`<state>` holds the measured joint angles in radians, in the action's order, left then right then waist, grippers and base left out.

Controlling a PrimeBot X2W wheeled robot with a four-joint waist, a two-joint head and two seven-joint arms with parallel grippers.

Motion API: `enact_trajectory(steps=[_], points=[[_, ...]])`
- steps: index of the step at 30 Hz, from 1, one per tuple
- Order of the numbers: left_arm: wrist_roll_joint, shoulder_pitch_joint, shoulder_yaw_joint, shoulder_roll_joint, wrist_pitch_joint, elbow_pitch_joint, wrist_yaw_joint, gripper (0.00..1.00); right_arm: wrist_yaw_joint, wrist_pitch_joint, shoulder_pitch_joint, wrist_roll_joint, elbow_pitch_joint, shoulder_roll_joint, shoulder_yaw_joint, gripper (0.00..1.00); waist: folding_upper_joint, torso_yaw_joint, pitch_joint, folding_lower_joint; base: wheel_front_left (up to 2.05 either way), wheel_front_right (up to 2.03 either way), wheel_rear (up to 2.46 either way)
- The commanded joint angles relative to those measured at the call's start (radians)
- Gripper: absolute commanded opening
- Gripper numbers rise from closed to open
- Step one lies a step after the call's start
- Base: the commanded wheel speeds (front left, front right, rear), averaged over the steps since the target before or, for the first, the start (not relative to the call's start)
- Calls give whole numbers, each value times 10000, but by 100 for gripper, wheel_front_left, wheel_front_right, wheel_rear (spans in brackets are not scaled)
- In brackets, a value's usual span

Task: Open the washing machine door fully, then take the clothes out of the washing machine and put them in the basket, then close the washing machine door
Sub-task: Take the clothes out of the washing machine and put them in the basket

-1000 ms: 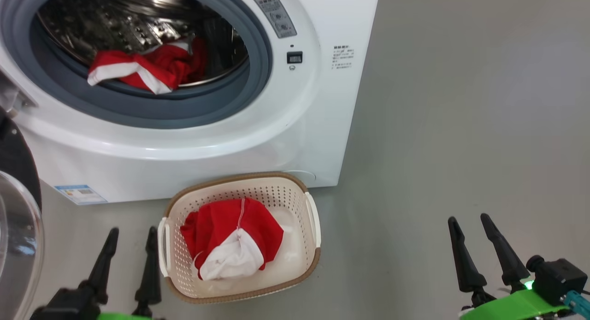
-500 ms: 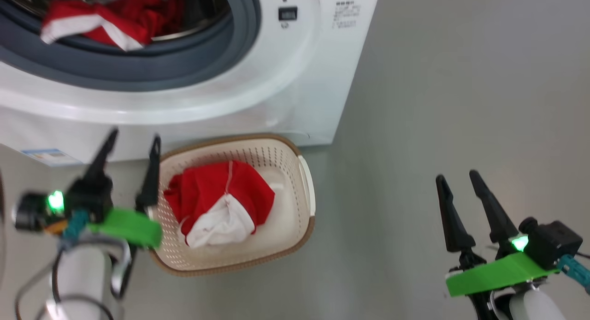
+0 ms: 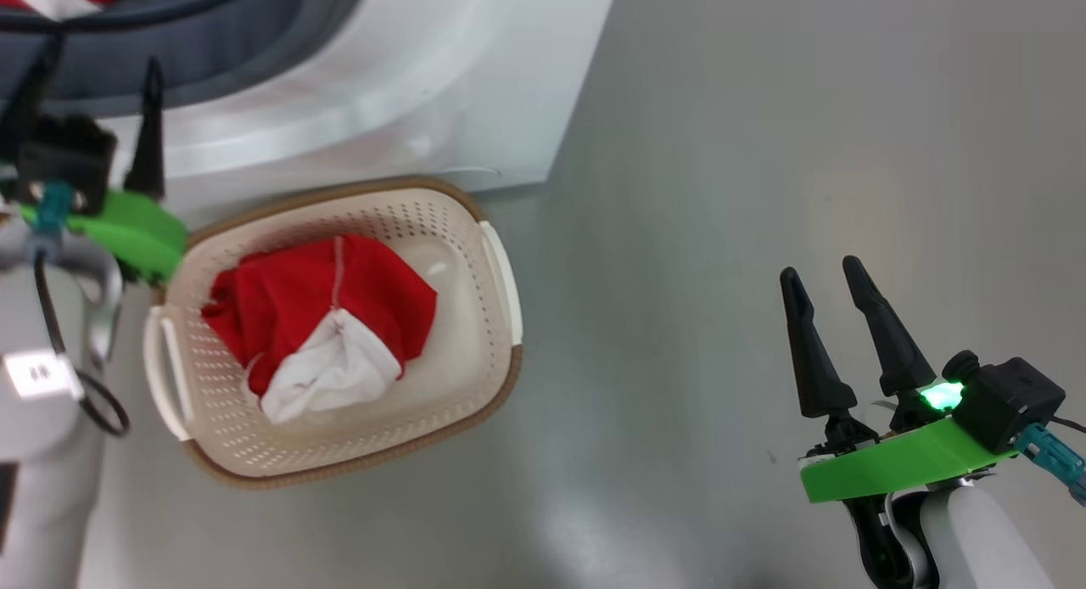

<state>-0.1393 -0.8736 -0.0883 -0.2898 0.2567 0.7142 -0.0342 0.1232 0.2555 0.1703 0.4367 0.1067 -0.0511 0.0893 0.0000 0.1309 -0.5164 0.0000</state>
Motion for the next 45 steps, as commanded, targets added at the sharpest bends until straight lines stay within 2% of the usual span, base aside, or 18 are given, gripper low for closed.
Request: enact_trajectory(steps=[1, 13, 23, 31, 37, 38, 39, 40, 41, 42, 45], points=[[-162, -464, 114, -591, 51, -1, 150, 100, 75, 63, 95, 141, -262, 5, 281, 100, 0, 470, -531, 0, 0, 0, 0], [-1001, -3214, -929, -1663, 51, 2597, 657, 100, 75, 63, 384, 474, -370, 7, 813, 100, 0, 1057, -1219, 0, 0, 0, 0], [-1493, -4611, -1577, -2318, 51, 4597, 790, 100, 75, 63, 375, 622, -416, 8, 1083, 100, 0, 1493, -1589, 0, 0, 0, 0], [-1446, -5032, -1707, -2652, 51, 5293, 1018, 100, 75, 63, 356, 706, -511, 8, 1280, 100, 0, 1705, -1648, 0, 0, 0, 0], [-1203, -5098, -1644, -2700, -2, 5522, 1099, 100, 75, 63, 300, 677, -558, 8, 1276, 100, 0, 1729, -1623, 0, 0, 0, 0], [-1145, -5099, -1620, -2689, -34, 5549, 1095, 80, 75, 63, 291, 664, -566, 8, 1254, 100, 0, 1718, -1619, 0, 0, 0, 0], [-1114, -5093, -1624, -2677, -36, 5569, 1100, 50, 75, 63, 280, 652, -573, 8, 1232, 100, 0, 1705, -1611, 0, 0, 0, 0], [-1090, -5089, -1634, -2670, -35, 5585, 1102, 36, 75, 63, 274, 641, -576, 8, 1217, 100, 0, 1693, -1609, 0, 0, 0, 0], [-1059, -5089, -1638, -2658, -33, 5599, 1103, 12, 75, 63, 277, 630, -577, 8, 1206, 100, 0, 1680, -1610, 0, 0, 0, 0], [-1031, -5087, -1648, -2642, -29, 5610, 1097, 0, 75, 63, 285, 622, -577, 8, 1192, 100, 0, 1664, -1607, 0, 0, 0, 0], [-904, -5092, -1650, -2556, -3, 5607, 1067, 0, 75, 63, 318, 606, -589, 8, 1150, 100, 0, 1597, -1609, 0, 0, 0, 0]])
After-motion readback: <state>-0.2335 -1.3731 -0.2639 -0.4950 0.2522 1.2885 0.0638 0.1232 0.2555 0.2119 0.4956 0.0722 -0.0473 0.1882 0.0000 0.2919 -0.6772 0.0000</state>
